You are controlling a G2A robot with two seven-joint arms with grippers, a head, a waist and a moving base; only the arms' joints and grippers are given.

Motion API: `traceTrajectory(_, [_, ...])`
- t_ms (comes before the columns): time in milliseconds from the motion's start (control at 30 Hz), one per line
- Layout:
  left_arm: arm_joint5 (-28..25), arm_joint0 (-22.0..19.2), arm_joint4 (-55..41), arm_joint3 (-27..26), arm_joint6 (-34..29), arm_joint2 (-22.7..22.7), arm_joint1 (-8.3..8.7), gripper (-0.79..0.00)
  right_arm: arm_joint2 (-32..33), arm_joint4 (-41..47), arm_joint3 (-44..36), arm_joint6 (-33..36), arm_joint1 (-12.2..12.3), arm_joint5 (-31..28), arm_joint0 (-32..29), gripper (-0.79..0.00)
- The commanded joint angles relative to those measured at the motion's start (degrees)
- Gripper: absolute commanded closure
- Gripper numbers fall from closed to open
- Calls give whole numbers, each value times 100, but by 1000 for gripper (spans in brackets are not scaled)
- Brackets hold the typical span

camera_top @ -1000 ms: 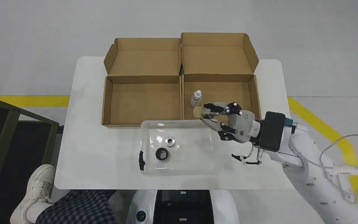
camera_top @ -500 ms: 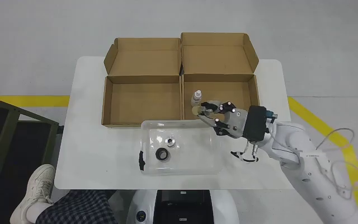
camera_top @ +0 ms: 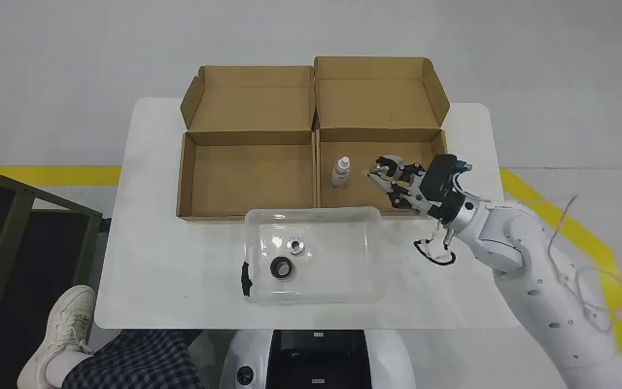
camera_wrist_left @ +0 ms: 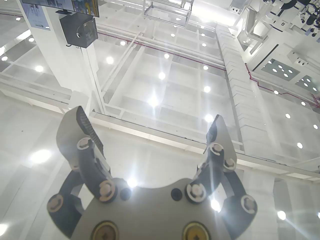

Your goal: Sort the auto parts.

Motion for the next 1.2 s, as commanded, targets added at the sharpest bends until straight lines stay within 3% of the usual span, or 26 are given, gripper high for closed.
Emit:
traceTrajectory(0, [0, 0, 0, 0, 0, 0, 0, -785, -41, 30, 129, 221, -20, 86, 84, 0])
traceTrajectory(700, [0, 0, 0, 0, 0, 0, 0, -785, -1103, 437, 1678, 1627, -429, 225, 1435, 0])
traceTrajectory(1167, [0, 0, 0, 0, 0, 0, 0, -785, -1706, 396, 2583, 1814, -742, 328, 1991, 0])
